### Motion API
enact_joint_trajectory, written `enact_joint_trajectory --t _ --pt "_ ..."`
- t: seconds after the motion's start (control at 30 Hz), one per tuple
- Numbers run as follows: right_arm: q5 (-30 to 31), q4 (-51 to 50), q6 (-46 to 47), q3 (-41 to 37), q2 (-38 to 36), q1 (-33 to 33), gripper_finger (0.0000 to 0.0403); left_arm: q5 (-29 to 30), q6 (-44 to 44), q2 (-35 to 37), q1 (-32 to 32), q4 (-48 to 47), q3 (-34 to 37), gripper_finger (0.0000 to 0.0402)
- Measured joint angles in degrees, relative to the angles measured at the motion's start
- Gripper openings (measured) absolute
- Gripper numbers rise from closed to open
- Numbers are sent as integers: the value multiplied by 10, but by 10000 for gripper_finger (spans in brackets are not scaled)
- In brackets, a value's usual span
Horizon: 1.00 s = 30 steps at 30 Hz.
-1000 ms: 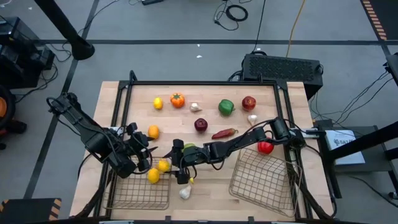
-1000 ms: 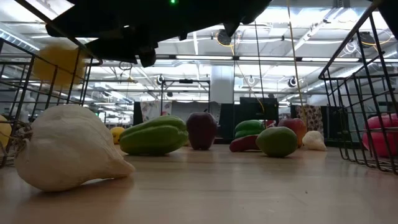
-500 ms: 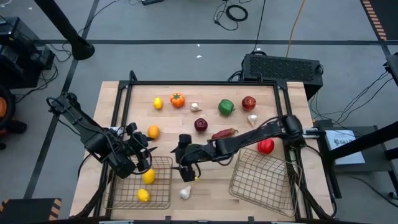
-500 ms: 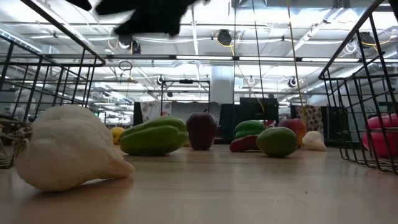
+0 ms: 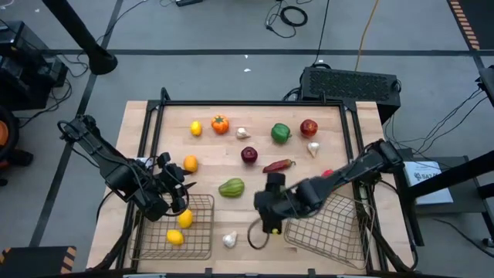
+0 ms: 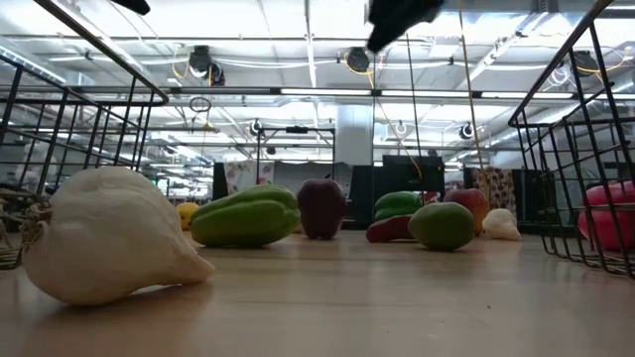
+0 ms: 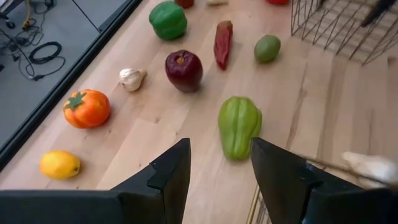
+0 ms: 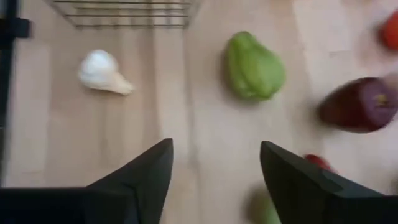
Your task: Sort produce into baskets
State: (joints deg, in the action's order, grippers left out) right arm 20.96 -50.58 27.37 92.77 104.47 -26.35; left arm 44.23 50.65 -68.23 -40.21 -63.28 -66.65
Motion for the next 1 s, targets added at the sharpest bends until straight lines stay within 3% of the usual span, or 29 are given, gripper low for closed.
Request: enact_joint_trajectory --t 0.23,0.53,1.0 --pt "34 59 40 -46 1 -46 162 2 -5 0 10 14 0 174" --pt "24 26 108 -90 6 -49 99 2 -20 0 16 14 0 174" --pt "-25 -32 166 -90 6 -89 73 2 -19 0 16 15 0 174"
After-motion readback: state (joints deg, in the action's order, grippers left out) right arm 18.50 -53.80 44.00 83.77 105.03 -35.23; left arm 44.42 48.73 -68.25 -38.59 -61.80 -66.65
